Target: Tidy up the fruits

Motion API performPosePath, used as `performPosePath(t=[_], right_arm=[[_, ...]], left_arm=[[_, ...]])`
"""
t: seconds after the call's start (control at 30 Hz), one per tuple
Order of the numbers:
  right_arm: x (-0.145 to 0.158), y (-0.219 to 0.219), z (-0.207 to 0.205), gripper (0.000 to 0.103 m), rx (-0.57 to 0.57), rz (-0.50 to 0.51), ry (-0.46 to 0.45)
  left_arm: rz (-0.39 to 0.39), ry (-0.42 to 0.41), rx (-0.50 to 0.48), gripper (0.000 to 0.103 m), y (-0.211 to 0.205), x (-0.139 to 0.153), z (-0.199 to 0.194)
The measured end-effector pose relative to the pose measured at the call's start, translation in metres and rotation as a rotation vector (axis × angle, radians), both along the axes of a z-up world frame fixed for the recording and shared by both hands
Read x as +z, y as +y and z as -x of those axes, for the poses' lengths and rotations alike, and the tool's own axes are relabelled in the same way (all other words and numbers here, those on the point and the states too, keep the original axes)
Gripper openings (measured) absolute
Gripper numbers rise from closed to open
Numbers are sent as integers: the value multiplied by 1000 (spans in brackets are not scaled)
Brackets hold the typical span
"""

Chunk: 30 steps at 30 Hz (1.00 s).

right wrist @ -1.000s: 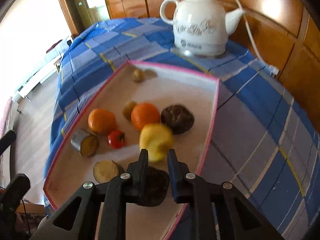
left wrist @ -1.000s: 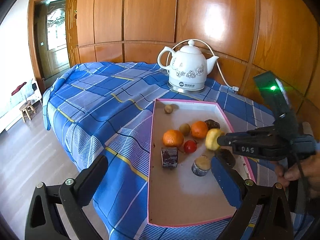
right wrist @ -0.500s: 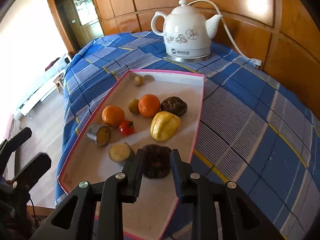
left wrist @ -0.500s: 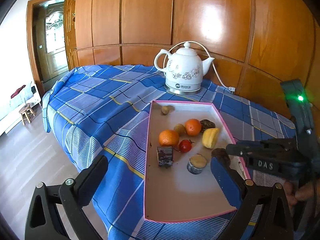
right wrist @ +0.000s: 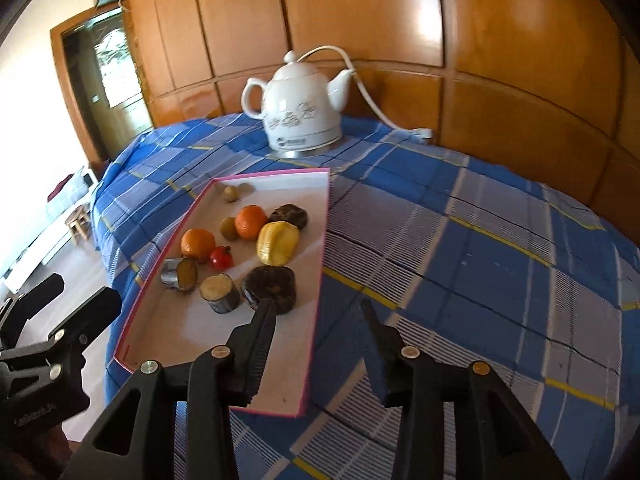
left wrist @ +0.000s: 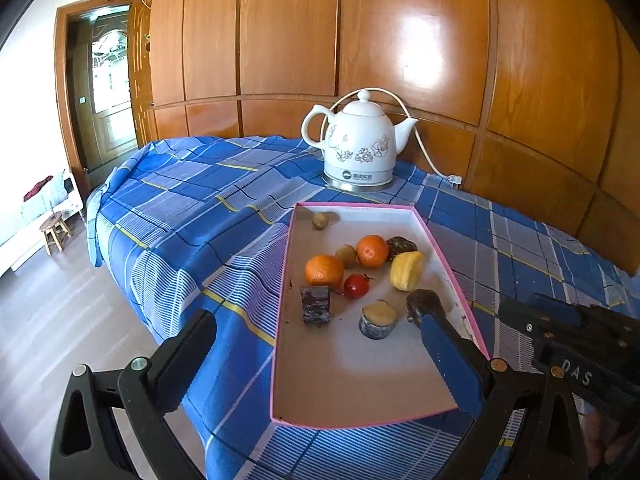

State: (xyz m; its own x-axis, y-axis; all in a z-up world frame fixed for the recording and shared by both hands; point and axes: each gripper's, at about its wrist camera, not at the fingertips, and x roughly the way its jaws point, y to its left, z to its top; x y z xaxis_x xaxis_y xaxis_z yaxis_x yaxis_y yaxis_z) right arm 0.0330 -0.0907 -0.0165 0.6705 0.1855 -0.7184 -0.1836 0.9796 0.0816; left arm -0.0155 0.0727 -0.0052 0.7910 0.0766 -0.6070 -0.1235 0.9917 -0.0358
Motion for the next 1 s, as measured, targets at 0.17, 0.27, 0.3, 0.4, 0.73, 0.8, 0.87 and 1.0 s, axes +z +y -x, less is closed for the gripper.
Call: performPosePath(t=[0.17, 0.27, 0.3, 0.4, 0.73, 0.8, 0.87, 1.0], right_arm=[[-1, -4, 14, 42, -55, 17, -20], [1, -1, 19, 43, -54, 33, -40], [2, 2, 21, 43, -47, 33, -50], [5, 7, 24, 43, -32, 49, -74], [5, 14, 26, 43, -13, 44, -77], [4, 14, 26, 43, -13, 44, -76], [4, 14, 26, 43, -13, 44, -75], [3, 16, 26, 43, -9, 49, -73]], left_arm=[[-7, -5, 28, 103, -1, -4, 1], [8, -1, 37, 103, 1, -6, 1], [8, -3, 42, 103, 2, -7, 2], [-7, -18, 51, 103, 1, -5, 5], [-5, -39, 56, 103, 3, -1, 8], [-2, -39, 54, 103, 3, -1, 8], [2, -38, 50, 103, 2, -1, 8], [3, -38, 46, 103, 1, -1, 8]])
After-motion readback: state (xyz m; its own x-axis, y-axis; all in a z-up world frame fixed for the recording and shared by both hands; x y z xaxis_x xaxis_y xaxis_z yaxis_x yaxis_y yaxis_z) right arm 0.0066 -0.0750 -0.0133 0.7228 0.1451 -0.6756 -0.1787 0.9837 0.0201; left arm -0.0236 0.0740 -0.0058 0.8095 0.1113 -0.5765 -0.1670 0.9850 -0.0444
